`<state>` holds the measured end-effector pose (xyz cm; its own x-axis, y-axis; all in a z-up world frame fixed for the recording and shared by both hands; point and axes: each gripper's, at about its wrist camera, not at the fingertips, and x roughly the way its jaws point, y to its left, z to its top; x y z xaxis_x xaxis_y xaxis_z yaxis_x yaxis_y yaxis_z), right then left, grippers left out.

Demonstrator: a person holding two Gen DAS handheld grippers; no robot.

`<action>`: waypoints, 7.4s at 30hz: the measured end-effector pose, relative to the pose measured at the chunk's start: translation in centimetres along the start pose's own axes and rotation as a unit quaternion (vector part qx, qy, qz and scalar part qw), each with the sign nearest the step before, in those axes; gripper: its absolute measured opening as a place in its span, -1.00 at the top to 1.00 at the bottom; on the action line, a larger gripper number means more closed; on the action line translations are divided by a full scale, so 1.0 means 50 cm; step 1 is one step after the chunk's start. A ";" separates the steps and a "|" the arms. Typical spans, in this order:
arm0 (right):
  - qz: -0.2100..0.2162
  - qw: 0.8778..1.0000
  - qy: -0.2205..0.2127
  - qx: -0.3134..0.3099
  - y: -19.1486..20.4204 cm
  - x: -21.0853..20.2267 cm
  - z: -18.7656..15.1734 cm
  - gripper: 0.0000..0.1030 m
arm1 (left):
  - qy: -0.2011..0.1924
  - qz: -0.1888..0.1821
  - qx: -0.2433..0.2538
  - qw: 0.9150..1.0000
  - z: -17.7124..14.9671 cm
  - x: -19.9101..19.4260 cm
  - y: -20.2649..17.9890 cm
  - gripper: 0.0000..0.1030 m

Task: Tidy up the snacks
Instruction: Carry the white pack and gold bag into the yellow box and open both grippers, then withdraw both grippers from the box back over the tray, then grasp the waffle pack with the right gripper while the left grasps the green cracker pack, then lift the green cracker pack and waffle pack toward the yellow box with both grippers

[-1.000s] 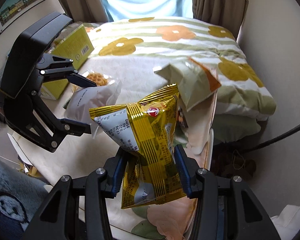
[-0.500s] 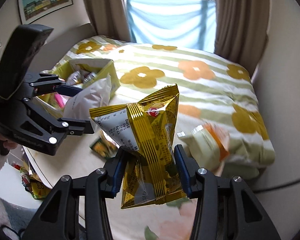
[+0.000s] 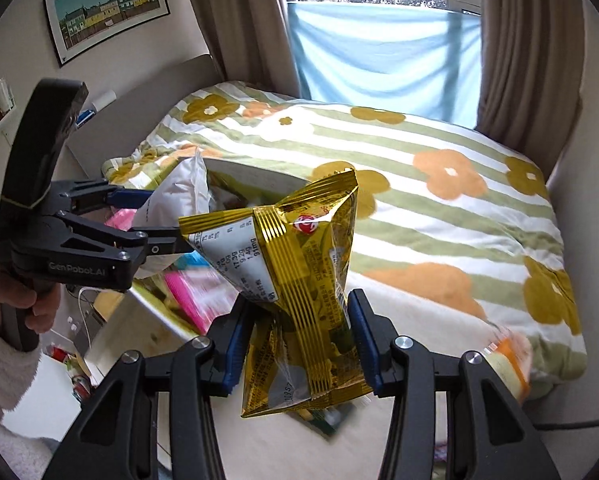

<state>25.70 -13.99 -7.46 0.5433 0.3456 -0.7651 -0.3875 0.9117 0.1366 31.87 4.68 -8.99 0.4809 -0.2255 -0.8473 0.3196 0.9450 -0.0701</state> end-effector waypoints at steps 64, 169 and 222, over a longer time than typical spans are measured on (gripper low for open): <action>0.018 0.993 0.023 0.115 0.101 0.180 0.077 -0.99 | 0.012 0.007 -0.033 0.999 -0.083 0.039 0.183 -0.99; 0.135 0.974 0.088 -0.159 -0.233 0.277 -0.190 -0.40 | 0.051 0.044 -0.019 0.998 -0.309 0.382 -0.385 -0.99; 0.073 0.995 0.010 -0.074 -0.142 0.042 0.051 -0.39 | -0.113 0.021 -0.036 0.993 -0.110 0.006 -0.207 -0.21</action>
<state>31.51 -19.15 -8.43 0.4594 0.4653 -0.7566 -0.5663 0.8096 0.1540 24.19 -3.85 -11.41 0.6666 -0.2253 -0.7106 0.2406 0.9672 -0.0810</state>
